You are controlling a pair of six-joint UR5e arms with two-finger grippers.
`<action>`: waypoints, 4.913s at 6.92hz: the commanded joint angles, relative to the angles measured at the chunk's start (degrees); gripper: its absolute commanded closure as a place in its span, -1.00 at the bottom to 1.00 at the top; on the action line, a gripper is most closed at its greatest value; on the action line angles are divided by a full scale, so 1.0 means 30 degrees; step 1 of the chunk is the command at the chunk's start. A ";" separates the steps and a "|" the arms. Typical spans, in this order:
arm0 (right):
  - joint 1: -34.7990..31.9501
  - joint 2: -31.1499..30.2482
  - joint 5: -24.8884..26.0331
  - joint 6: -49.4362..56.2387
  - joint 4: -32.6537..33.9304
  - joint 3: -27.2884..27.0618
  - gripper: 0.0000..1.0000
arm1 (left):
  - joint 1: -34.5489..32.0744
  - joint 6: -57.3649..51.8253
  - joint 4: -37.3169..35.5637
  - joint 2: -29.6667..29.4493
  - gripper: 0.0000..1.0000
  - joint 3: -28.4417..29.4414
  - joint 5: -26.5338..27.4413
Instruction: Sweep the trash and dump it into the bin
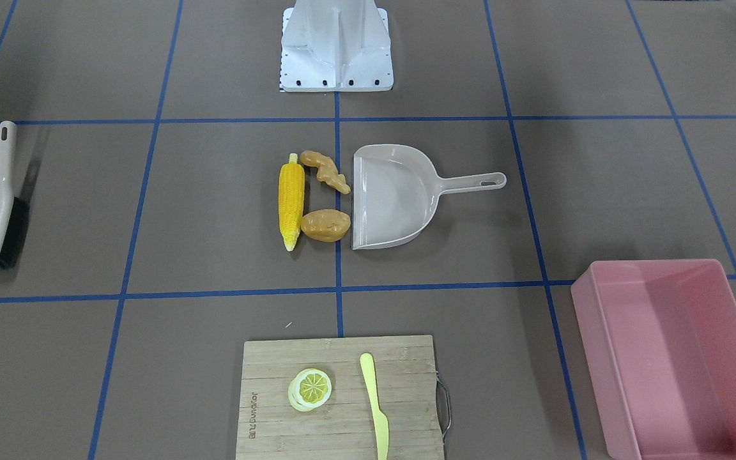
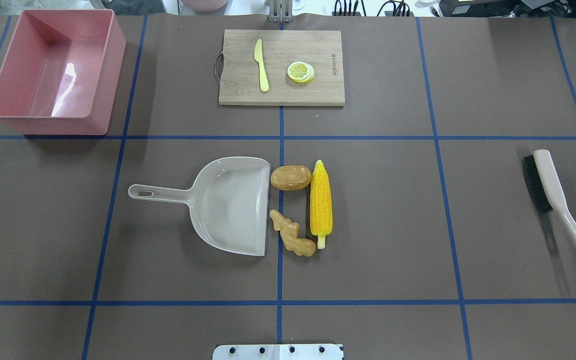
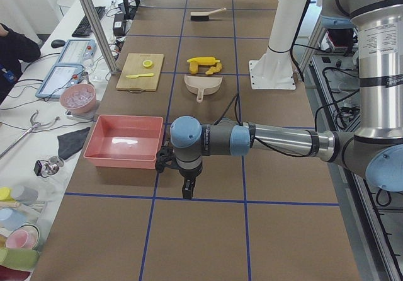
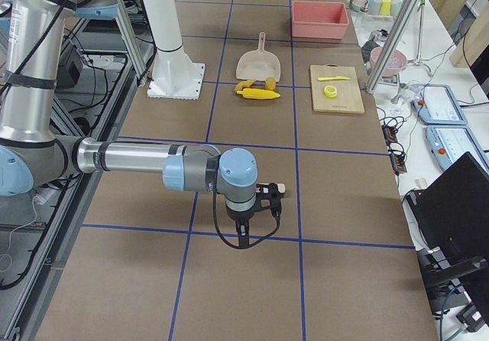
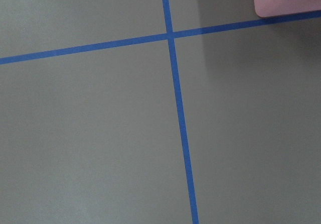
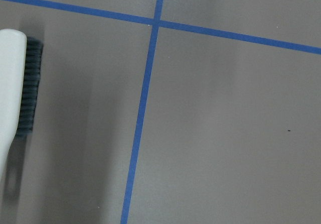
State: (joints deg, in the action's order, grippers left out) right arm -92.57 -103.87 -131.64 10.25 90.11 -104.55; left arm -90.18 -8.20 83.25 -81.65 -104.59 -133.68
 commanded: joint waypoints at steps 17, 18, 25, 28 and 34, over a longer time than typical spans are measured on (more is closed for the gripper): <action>0.5213 -0.1501 -0.1063 -0.6393 -0.0618 -0.3529 -0.99 | 0.2477 0.0186 0.0170 -0.3560 -0.96 -0.0410 -0.3044; 0.6412 -0.1501 -0.0889 -0.8552 -0.0737 -0.3586 -0.98 | 0.4346 0.0214 0.0141 -0.5836 -0.96 -0.0294 -0.2960; 1.1193 -0.1823 0.0634 -1.5309 -0.7355 -0.1538 -0.98 | 1.1513 0.1389 0.2071 -1.1895 -0.96 -0.1993 0.2549; 1.2279 -0.1765 0.1191 -1.6308 -0.7447 -0.1127 -0.98 | 1.2795 0.0806 0.4119 -1.1866 -0.96 -0.1554 0.2548; 1.2840 -0.1648 0.1252 -1.6836 -0.9176 -0.0481 0.36 | 1.3067 -0.4502 0.8632 -0.9083 -0.97 -0.0909 0.0192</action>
State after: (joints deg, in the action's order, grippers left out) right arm -54.13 -108.84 -127.77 -40.12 63.18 -105.89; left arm -51.02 -21.56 106.84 -109.83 -107.47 -128.71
